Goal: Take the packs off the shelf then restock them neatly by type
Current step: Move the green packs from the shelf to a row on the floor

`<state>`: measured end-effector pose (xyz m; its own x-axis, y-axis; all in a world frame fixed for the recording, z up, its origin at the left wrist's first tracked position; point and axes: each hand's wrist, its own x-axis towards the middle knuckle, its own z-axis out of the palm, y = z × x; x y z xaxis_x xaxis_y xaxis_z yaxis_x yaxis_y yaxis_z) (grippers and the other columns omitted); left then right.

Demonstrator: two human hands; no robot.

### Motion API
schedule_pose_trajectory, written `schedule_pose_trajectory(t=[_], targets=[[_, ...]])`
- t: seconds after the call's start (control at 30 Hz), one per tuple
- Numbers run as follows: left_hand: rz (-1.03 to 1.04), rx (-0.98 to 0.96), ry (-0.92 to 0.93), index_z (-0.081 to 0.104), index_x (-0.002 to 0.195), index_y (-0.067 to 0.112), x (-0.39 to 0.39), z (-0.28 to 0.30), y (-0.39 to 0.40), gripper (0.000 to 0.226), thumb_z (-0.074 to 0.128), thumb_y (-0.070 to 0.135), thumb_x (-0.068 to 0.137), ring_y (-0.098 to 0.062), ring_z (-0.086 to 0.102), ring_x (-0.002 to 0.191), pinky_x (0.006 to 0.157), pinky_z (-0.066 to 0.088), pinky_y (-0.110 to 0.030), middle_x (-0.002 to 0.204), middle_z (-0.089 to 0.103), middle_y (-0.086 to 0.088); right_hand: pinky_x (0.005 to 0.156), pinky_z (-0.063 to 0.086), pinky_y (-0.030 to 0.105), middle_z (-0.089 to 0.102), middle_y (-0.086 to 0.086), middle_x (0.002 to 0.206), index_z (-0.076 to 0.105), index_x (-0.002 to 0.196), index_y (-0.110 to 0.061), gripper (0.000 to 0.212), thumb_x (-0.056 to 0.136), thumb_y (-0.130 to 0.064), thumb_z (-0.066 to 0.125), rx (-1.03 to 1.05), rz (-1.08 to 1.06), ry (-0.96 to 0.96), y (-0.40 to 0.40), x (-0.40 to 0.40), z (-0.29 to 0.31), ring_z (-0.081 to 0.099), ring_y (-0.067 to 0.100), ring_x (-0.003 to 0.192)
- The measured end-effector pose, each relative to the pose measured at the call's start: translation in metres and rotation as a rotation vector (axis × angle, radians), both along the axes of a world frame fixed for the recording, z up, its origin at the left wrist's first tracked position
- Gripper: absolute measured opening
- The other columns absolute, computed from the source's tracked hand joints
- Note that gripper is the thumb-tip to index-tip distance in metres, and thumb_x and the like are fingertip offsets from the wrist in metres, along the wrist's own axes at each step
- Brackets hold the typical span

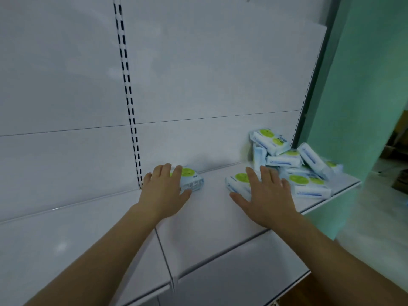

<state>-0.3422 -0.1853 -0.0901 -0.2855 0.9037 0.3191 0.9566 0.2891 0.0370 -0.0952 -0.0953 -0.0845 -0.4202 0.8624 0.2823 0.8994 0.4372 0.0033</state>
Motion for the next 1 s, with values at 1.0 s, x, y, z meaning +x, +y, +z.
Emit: schedule_pose_trajectory(t=[1.0], targets=[[-0.038,-0.214,-0.212,0.032,0.146,0.029,0.020,0.003,0.020,0.093,0.076,0.059,0.070,-0.023,0.038,0.125,0.104,0.042,-0.041,0.134,0.046,0.002,0.104,0.042,0.038,0.049,-0.012,0.123,0.042,0.139,-0.036,0.095,0.054,-0.070,0.066,-0.359,0.778,-0.134,0.102,-0.050,0.016,0.043,0.015,0.118]])
